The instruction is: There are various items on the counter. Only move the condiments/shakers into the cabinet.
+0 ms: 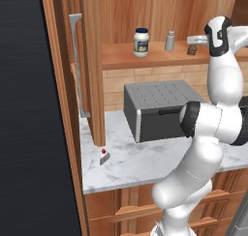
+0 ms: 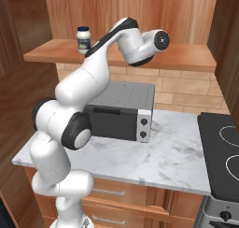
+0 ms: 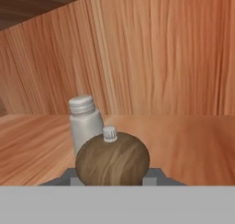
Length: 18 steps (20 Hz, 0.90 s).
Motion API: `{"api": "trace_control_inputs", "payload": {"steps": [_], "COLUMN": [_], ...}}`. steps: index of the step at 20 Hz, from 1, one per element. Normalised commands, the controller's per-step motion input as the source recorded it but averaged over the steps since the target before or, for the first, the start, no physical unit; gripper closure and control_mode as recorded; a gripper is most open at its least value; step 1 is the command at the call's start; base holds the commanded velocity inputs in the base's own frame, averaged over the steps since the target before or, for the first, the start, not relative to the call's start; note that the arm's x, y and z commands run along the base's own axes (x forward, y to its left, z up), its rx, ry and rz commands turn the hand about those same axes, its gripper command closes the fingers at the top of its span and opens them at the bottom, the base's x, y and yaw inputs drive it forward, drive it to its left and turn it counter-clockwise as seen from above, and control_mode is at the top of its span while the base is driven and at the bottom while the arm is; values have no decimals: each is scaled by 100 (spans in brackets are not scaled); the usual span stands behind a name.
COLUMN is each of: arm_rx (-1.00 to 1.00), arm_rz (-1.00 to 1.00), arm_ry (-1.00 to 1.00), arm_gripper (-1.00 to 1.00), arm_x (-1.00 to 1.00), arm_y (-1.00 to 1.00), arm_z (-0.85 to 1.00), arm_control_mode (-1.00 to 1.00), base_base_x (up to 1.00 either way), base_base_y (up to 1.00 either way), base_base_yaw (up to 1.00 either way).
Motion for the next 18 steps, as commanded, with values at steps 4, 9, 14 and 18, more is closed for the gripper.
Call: {"api": "trace_control_inputs", "payload": {"steps": [4,9,14,18], "arm_rx": [-3,-4,0,0], "arm_rz": [0,0,0,0], "arm_ry": [0,0,0,0], "arm_gripper": [100,100,-100,-100], "arm_x": [24,20,3,0], "arm_y": [0,0,0,0], "arm_z": [-19,-24,-10,0], "arm_control_mode": [-100,-100,-100,-100], "base_base_x": [0,0,0,0], "base_base_y": [0,0,0,0], "base_base_yaw": [0,0,0,0]}}
